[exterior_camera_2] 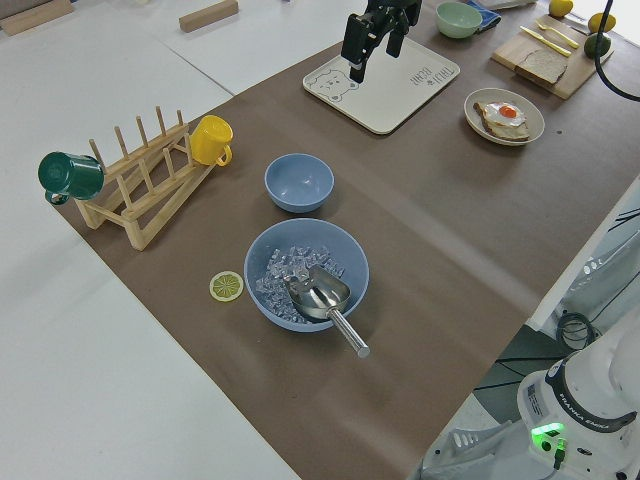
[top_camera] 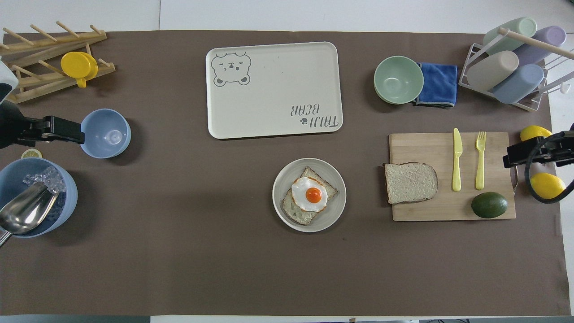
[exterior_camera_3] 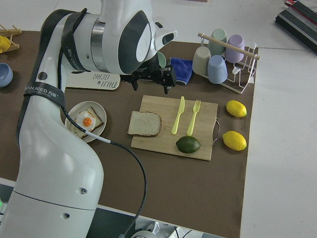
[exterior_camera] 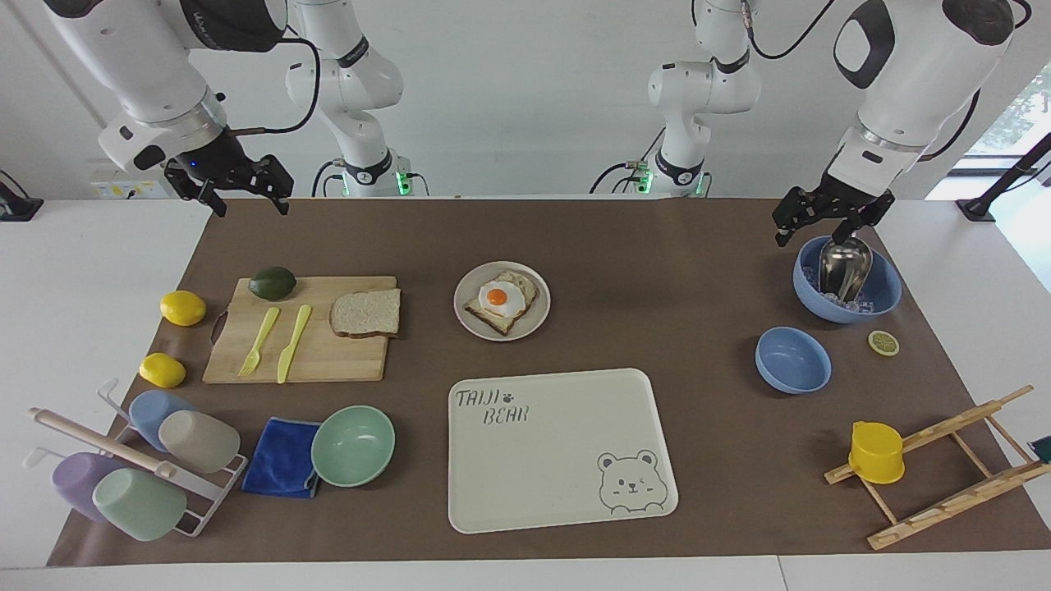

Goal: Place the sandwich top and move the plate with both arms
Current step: 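Reach the right gripper to the bread slice on the cutting board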

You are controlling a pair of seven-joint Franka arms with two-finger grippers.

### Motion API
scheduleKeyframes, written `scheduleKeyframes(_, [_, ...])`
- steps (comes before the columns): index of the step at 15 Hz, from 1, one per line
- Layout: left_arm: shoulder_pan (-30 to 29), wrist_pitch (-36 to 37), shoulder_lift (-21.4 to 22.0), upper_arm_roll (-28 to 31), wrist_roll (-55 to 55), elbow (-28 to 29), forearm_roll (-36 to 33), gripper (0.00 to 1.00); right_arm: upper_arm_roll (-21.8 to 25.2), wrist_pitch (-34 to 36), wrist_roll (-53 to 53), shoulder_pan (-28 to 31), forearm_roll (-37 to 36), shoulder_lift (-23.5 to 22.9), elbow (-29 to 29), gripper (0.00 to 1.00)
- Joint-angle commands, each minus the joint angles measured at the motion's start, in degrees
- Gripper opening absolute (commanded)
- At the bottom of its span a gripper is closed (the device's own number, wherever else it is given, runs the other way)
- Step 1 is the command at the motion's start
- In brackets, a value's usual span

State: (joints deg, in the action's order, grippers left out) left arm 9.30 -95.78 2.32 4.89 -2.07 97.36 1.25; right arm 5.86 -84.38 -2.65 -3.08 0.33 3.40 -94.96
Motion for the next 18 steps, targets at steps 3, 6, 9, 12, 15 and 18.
scheduleKeyframes(3, [-0.77,0.51,0.67,-0.58,0.23,0.2,0.51,1.0,-1.11,-0.52,-0.16,0.97,-0.42,0.82,-0.4,1.0])
scheduleKeyframes(6, [-0.77,0.51,0.67,-0.58,0.23,0.2,0.51,1.0,-1.03,-0.09,-0.34,0.97,0.02,0.82,-0.31,1.0])
scheduleKeyframes(9, [-0.77,0.51,0.67,-0.58,0.23,0.2,0.51,1.0,-1.55,1.42,-4.45,0.36,-1.02,1.69,-0.66,1.0])
scheduleKeyframes(12, [-0.77,0.51,0.67,-0.58,0.23,0.2,0.51,1.0,-2.26,-0.17,1.39,-2.44,-2.6,-0.14,-1.36,1.0])
scheduleKeyframes(15, [-0.77,0.51,0.67,-0.58,0.23,0.2,0.51,1.0,-2.34,-0.26,9.85,-11.84,-11.65,-5.76,-0.66,1.0])
scheduleKeyframes(18, [-0.77,0.51,0.67,-0.58,0.23,0.2,0.51,1.0,-2.52,-2.27,15.98,-16.76,-15.43,-10.94,-0.22,1.0])
